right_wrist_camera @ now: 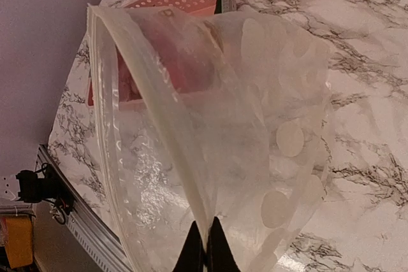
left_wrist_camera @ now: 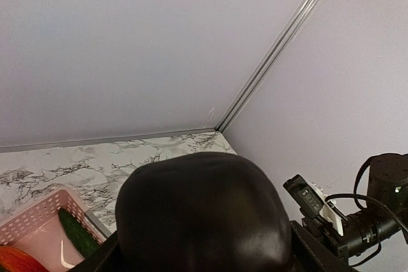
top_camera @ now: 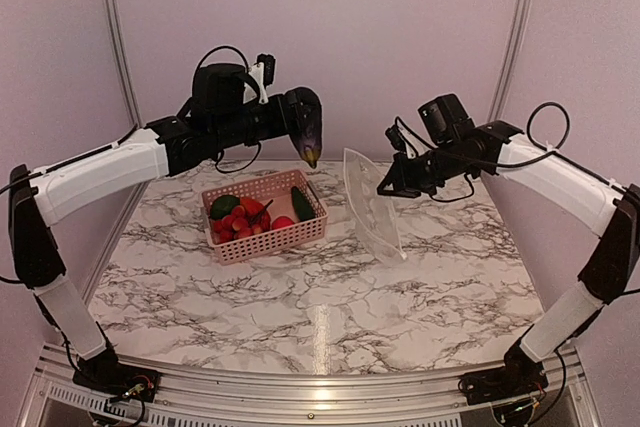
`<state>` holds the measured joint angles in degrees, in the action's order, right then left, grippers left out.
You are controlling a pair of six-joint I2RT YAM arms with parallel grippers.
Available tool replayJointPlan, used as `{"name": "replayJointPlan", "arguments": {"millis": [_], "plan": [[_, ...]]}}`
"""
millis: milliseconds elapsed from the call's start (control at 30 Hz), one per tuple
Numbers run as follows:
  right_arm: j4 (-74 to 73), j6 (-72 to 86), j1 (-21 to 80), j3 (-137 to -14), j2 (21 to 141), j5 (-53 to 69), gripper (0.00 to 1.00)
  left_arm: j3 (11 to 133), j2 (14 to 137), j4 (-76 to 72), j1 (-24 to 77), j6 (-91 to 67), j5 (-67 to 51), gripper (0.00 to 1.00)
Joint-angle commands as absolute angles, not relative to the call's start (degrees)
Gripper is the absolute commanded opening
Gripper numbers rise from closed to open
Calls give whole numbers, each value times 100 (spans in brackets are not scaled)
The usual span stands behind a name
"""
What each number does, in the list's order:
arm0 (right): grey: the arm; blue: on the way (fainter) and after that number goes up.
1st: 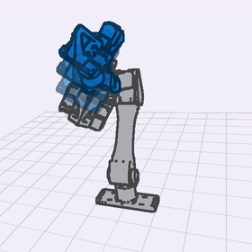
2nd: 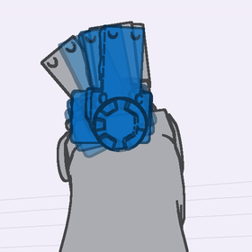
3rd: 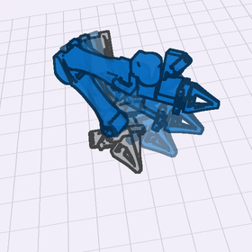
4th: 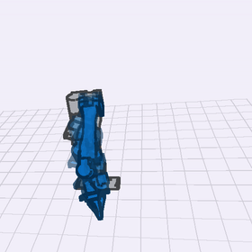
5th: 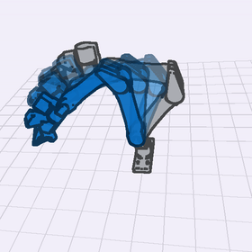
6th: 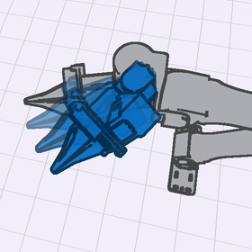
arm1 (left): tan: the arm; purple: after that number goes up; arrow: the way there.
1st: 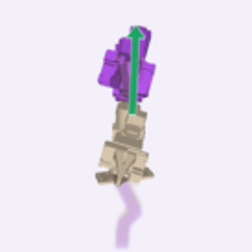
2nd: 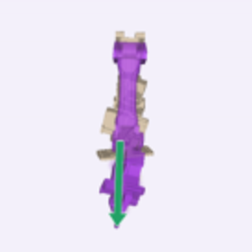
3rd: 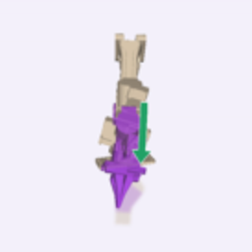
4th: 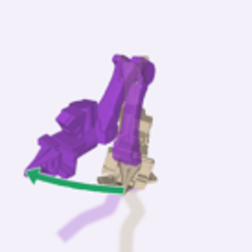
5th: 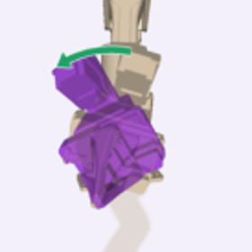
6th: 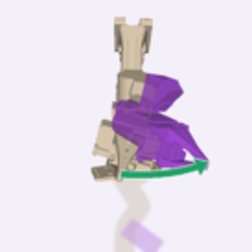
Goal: Place the food in the zip-top bag and seal the zipper
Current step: Pick up the fake vegetable from the bin, then place the fake vegetable in the zipper food storage bag.
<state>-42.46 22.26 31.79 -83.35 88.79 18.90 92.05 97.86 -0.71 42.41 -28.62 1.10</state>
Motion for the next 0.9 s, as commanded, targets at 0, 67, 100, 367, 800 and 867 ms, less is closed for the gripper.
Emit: {"name": "replayJointPlan", "arguments": {"millis": [0, 67, 100, 367, 800, 867], "plan": [[-4549, 2600, 3277, -8739, 8695, 2224, 0, 8967, 9447, -1085, 4660, -2627, 175, 59], [-4561, 2689, 3276, -8806, 8685, 2318, 0, 8933, 9425, -1282, 4852, -2583, 232, 59], [-4549, 2730, 3274, -8833, 8688, 2373, 0, 8911, 9430, -1384, 4943, -2568, 260, 58], [-4298, 3132, 3278, -8880, 8701, 2813, 0, 8835, 9766, -1875, 5517, -2257, 695, 56], [-4266, 3556, 3178, -9408, 8842, 3245, 0, 8578, 10226, -2400, 5739, -1870, 1810, 57], [-4250, 3588, 3173, -9421, 8846, 3256, 0, 8581, 10262, -2358, 5739, -1925, 1863, 64]]}}
